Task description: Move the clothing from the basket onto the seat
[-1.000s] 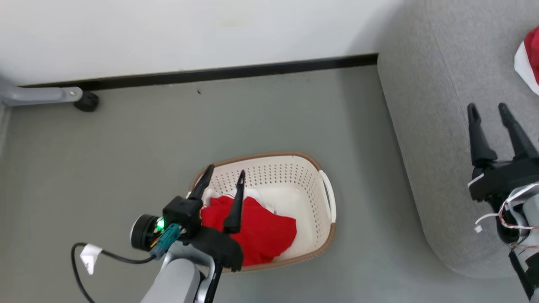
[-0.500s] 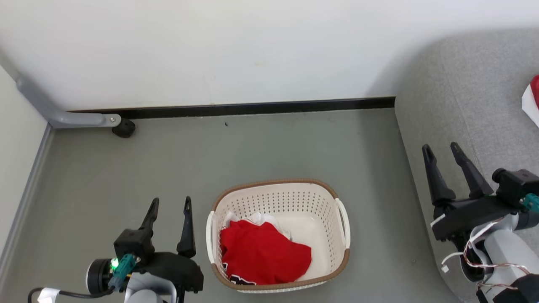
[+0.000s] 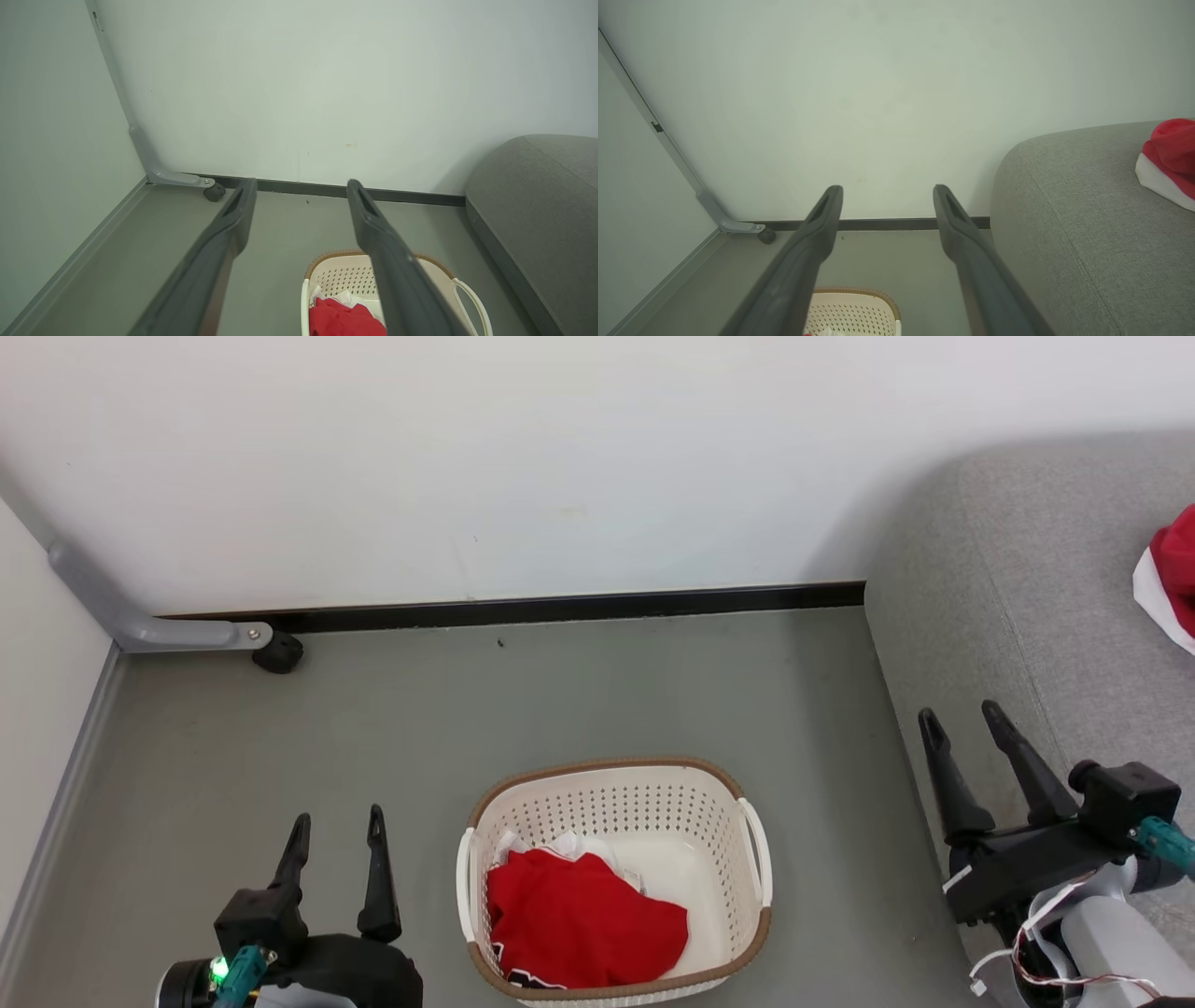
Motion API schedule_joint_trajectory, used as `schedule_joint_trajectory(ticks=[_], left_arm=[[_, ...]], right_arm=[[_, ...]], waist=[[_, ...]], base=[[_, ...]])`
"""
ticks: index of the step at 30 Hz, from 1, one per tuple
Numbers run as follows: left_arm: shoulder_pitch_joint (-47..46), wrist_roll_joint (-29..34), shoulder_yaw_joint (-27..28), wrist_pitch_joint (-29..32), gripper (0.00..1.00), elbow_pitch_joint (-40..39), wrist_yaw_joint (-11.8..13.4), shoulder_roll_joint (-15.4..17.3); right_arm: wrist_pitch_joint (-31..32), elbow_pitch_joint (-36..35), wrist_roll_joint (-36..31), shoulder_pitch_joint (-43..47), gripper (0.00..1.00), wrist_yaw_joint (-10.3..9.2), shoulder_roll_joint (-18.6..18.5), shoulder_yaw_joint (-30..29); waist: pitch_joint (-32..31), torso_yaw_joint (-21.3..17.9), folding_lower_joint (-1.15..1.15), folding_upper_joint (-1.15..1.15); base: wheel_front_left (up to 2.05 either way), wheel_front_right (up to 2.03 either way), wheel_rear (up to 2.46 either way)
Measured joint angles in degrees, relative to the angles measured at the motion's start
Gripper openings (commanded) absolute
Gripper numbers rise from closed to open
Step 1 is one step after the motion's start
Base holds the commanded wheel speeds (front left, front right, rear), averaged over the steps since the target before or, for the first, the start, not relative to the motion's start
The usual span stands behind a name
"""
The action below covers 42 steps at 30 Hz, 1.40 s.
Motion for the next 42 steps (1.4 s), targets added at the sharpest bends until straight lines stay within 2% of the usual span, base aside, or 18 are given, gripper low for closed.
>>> schedule_joint_trajectory(ticks=[7, 9, 27, 42], left_arm=[[4.0, 1.3, 1.4, 0.0, 1.0, -1.5, 0.4, 0.1], [4.1, 2.4, 1.4, 0.0, 1.0, -2.0, 0.4, -0.1], [4.6, 4.4, 1.5, 0.0, 1.0, -5.1, 0.5, -1.4], [3.2, 5.0, -3.8, 0.0, 1.0, -3.6, -0.7, -2.7]], right_arm=[[0.0, -0.7, -1.2, 3.1, 1.0, -0.52, 1.8, 1.1], [0.0, -0.7, -1.3, 3.5, 1.0, -0.98, 1.7, 0.9], [0.0, -3.3, -2.8, 3.5, 1.0, -0.99, 1.6, -0.6], [0.0, -8.8, -3.9, 1.5, 1.0, -0.98, 0.0, -2.6]], waist=[[-1.1, -0.6, 0.0, 0.01], [-1.1, -0.7, 0.0, 0.01], [0.6, -1.3, 0.0, 0.01], [7.1, -1.4, 0.01, 0.01]], base=[[0.0, 0.0, 0.0], [0.0, 0.0, 0.0], [0.0, 0.0, 0.0], [0.0, 0.0, 0.0]])
